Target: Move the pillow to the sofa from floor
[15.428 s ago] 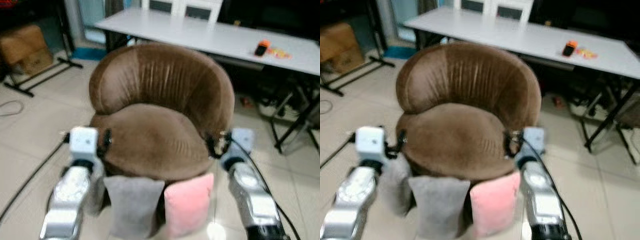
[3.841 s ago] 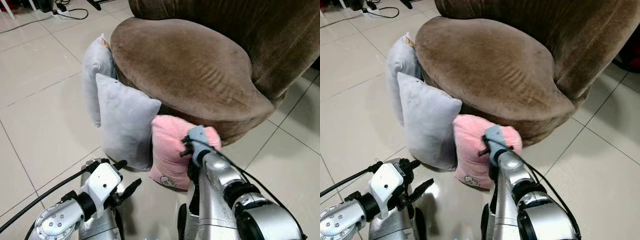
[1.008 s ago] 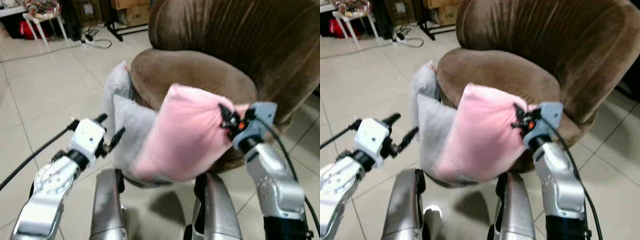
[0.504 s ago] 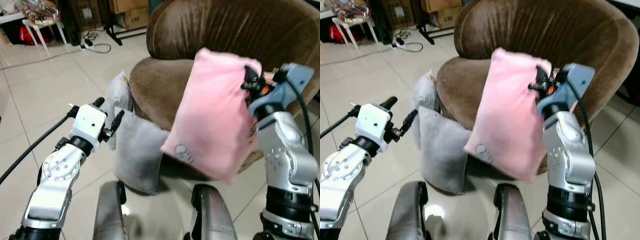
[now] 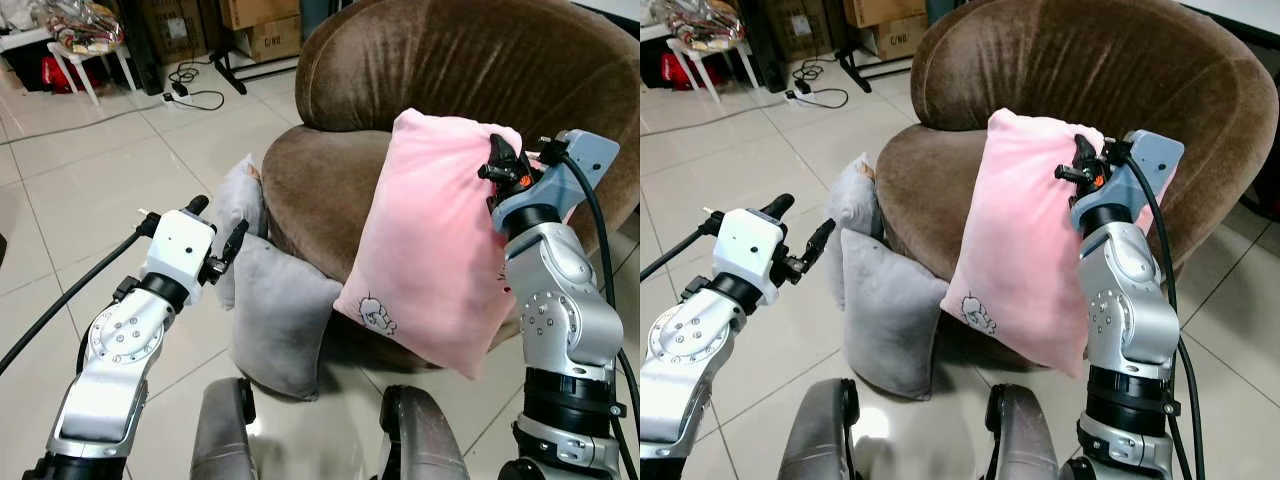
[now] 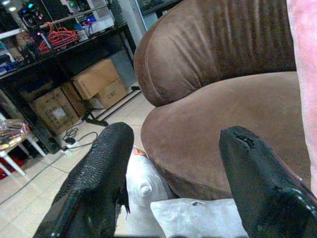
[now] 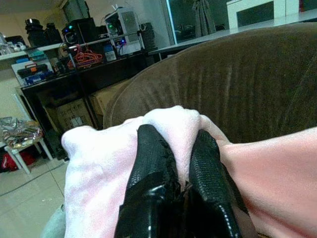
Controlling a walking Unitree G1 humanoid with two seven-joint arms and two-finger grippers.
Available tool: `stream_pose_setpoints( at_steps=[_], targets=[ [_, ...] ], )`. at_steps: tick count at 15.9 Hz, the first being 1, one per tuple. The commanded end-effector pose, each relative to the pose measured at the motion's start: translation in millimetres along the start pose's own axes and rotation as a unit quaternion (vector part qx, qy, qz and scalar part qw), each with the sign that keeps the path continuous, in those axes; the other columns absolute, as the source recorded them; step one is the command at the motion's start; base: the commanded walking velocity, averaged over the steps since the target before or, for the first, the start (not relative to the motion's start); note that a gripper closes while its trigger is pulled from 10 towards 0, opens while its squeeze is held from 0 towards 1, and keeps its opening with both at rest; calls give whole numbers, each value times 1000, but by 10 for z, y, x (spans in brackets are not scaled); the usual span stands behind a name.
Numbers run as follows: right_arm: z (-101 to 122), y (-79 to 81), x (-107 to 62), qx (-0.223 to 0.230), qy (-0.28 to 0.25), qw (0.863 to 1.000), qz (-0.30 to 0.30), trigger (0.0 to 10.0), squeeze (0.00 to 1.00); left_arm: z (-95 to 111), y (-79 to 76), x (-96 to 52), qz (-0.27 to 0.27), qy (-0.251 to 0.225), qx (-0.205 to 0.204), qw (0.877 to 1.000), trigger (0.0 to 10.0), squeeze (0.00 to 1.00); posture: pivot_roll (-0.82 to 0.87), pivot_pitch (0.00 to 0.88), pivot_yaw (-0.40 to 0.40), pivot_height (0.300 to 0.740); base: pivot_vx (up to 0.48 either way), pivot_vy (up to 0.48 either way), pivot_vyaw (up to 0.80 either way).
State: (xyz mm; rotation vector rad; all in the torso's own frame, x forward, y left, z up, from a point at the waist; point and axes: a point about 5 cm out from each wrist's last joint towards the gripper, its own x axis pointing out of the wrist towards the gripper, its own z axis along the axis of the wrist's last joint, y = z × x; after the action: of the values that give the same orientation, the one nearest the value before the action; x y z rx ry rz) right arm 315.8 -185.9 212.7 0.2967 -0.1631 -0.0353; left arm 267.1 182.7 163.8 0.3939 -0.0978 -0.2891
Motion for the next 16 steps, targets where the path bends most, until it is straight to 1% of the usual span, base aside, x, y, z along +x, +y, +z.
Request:
stream_pose_setpoints(
  at_steps=[1,12,13,14,16],
  targets=[
    [138,20,15,1,-35,999,3,10000,0,13,-7,-3,0,0,5,1000,10000,0,29,0,-35,586,0,0,0],
    [138,20,15,1,-35,999,3,10000,0,13,-7,-3,0,0,5,1000,10000,0,29,0,-35,586,0,0,0],
    [119,-22,-28,1,-32,999,-16,10000,0,-17,-30,7,19,7,0,1000,10000,0,12,0,-5,596,0,0,0],
    [116,-67,-89,1,-31,999,-32,10000,0,-33,-35,13,43,11,-2,999,10000,0,12,0,-5,606,0,0,0],
    [156,-26,-75,5,-37,999,-27,10000,0,-22,-8,25,52,9,0,999,10000,0,16,0,-9,631,0,0,0]
  ],
)
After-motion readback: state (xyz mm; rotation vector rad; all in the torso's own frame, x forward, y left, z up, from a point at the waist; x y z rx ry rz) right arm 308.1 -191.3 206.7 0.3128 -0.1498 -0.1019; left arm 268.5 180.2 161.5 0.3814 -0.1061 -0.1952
